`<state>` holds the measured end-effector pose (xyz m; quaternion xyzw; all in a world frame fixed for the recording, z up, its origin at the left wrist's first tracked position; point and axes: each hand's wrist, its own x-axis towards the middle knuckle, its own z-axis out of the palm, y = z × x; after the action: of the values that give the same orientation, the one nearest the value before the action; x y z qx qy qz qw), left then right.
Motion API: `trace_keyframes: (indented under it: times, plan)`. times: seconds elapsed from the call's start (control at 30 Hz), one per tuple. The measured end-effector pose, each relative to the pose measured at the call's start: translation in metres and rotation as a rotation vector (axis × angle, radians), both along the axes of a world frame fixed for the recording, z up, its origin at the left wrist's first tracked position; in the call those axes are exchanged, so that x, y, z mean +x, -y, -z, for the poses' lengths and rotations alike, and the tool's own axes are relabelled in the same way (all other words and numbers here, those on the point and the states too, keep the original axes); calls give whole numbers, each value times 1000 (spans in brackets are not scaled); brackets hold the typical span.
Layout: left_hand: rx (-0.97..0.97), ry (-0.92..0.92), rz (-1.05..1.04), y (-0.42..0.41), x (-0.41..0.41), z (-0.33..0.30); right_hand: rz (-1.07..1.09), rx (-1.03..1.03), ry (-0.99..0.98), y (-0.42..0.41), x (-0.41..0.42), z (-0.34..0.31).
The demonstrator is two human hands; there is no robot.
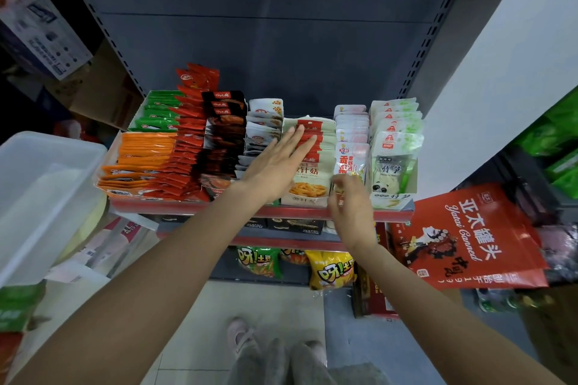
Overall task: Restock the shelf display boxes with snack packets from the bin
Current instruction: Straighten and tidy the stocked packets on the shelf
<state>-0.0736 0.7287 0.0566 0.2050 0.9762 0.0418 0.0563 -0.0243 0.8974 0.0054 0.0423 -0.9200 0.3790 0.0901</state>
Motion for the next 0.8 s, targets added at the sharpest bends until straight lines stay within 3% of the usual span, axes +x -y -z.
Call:
trace_keyframes:
  times: [0.07,0.17,0.3,0.43,0.63,0.8]
  plan:
    - [-30,37,16,2,-3,-2,160,-199,98,1,-11,-9]
    - [35,7,48,4,0,-6,81,-224,160,4,-28,-14]
    - [317,-376,142,13,15,-1,72,-255,110,5,-28,-11]
    - [439,-282,143,15,19,-1,76,-390,178,-7,-31,-18]
    - [235,-183,12,6,16,-4,-28,-232,172,-15,-51,-33]
    - [182,-159,6,7,14,-5,-62,-202,230,-14,-54,-30]
